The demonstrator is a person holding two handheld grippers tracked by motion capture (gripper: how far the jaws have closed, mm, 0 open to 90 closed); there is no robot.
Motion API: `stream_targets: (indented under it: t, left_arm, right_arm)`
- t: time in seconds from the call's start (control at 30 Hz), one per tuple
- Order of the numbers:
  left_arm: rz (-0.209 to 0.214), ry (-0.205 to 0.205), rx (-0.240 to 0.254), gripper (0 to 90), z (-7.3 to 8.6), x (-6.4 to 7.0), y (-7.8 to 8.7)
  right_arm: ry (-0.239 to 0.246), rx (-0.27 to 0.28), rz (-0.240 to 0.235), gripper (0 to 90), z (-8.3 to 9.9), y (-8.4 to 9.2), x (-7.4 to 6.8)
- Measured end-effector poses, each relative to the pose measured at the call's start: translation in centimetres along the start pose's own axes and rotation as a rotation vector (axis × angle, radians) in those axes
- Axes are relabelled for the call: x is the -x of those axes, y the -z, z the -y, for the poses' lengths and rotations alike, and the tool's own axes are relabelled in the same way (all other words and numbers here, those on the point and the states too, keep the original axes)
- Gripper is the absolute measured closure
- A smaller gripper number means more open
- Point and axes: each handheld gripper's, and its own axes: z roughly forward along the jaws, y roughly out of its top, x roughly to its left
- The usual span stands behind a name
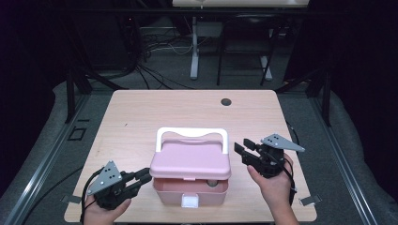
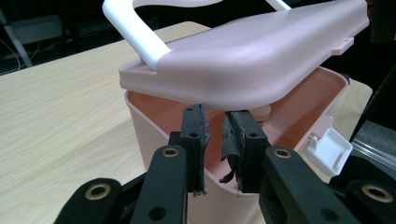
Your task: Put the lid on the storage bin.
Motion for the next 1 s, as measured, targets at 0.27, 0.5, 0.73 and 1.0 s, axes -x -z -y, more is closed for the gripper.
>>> stream_targets:
  t: [0.27, 0.5, 0.73, 1.0]
  left_arm:
    - [0.006, 0.011, -0.009, 77.1, 0.7, 0.1, -0.1]
    - [0.007, 0.017, -0.013, 77.3, 1.0, 0.2, -0.2]
    - [0.009, 0.020, -0.024, 77.5, 1.4, 0.2, -0.3]
    - [0.011, 0.023, -0.035, 77.5, 1.7, 0.3, -0.3]
  right_arm:
    - [0.005, -0.006, 0.000, 57.6, 0.1, -0.2, -0.1]
    - [0.006, -0.009, 0.000, 57.5, 0.2, -0.2, -0.2]
    - [0.006, -0.012, 0.002, 57.6, 0.3, -0.3, -0.1]
    - [0.007, -0.014, 0.002, 57.6, 0.4, -0.4, 0.0]
